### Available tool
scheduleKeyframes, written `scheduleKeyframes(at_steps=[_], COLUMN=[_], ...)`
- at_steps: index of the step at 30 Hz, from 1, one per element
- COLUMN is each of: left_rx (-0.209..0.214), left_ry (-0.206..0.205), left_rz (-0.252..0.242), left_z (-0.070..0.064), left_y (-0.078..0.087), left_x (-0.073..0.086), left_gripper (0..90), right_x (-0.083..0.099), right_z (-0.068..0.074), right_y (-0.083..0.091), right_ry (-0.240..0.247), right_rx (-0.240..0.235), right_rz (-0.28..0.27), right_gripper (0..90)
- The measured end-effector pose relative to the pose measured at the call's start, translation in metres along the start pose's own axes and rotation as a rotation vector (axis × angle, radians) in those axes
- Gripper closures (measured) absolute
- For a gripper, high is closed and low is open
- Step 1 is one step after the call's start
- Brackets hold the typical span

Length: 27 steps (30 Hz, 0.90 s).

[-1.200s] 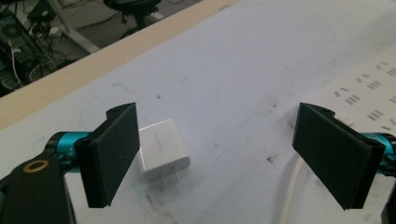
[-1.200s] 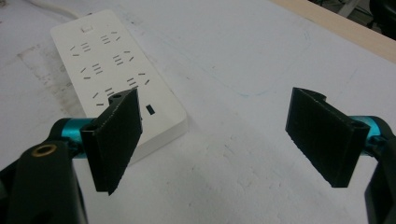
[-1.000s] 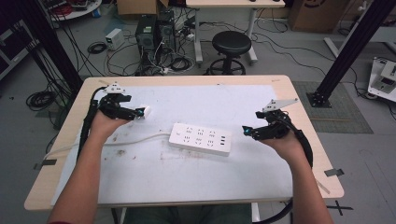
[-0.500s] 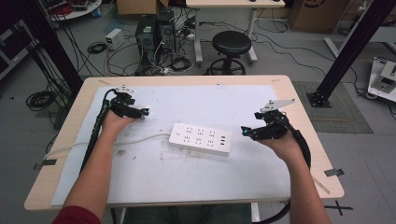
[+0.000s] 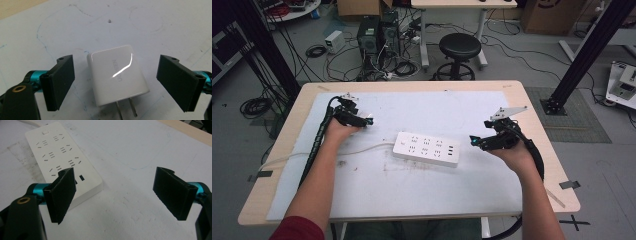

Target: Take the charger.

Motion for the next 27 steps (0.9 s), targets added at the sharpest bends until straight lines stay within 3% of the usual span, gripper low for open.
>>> scheduleKeyframes(at_steps=[7, 27], left_rx=[0.001, -0.013], left_ry=[0.004, -0.024], left_rz=[0.024, 0.061], left_z=[-0.0001, -0.0014], left_y=[-0.0043, -0.0069], left_x=[0.0051, 0.0099], left_gripper=[15.1, 29.6], right_x=[-0.0001, 0.0003], right_z=[0.0000, -0.0004], right_y=[0.0011, 0.0023], right_ry=[-0.002, -0.005], right_rx=[0.001, 0.000], right_rz=[-0.004, -0.005], right_gripper=[18.9, 18.9])
Point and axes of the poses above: each handheld gripper's, and its own axes: y roughly backward along the jaws, x roughly out of its underside, z roughly to its left, the point moved 8 cm from there along -y, roughly forward along the jaws, and after that the axes turned 10 degrees about -z, right-handed, at the moved point
